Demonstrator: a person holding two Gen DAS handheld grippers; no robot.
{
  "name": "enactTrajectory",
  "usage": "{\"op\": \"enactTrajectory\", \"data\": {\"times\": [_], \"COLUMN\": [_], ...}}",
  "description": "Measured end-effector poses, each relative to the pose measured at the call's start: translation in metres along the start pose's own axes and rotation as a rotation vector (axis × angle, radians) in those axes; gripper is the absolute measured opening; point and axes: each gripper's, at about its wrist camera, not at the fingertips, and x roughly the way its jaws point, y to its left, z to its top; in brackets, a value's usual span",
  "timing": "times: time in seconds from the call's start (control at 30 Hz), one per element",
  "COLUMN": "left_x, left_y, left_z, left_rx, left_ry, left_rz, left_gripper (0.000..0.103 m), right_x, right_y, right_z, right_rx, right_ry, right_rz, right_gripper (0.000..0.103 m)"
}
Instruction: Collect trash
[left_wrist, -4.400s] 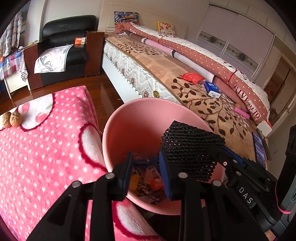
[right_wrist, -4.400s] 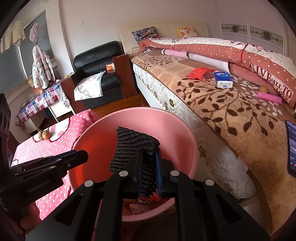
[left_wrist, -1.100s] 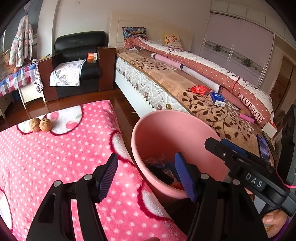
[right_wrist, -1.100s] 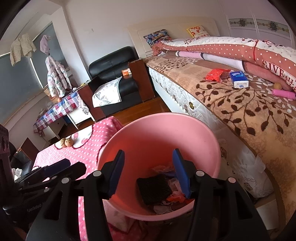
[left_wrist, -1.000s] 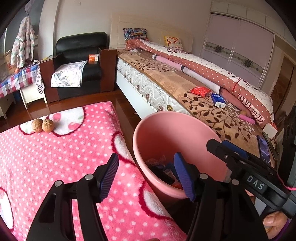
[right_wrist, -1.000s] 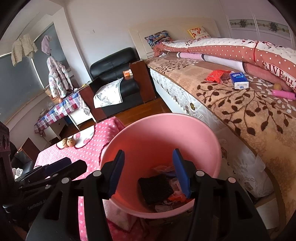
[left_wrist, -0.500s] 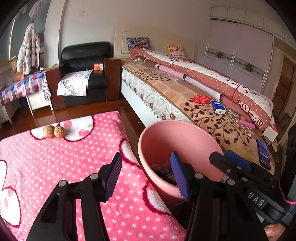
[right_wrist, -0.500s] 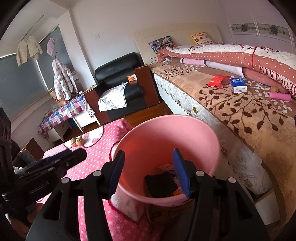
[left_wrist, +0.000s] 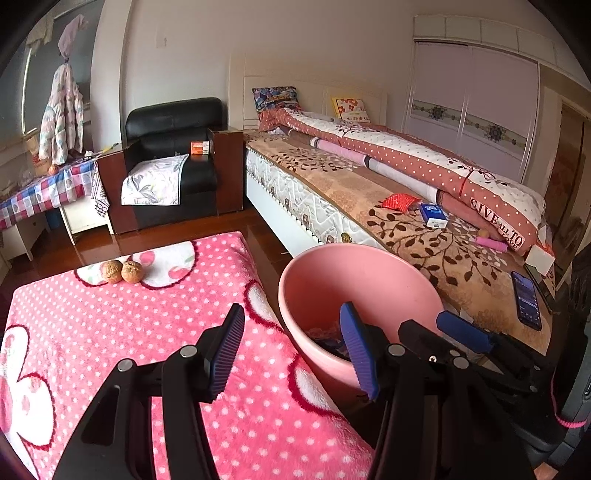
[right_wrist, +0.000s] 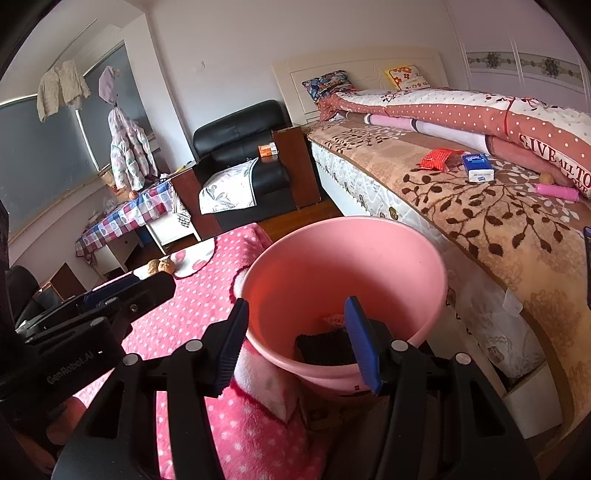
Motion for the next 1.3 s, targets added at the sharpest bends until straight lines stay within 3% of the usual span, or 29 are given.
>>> {"op": "enactTrajectory", "data": {"times": [1.3], "left_x": [-0.025], "left_y": [0.014], "left_z": [-0.005], "left_rx": [-0.039], "left_ry": [-0.031], "left_rz": [0.037], "left_gripper": [0.054], "right_x": [-0.014], "right_y": [0.028], "right_z": [-0.006], "right_rx": [-0.055], "right_ry": [-0.005], "right_rz": [-0.016], "right_gripper": [0.054]}}
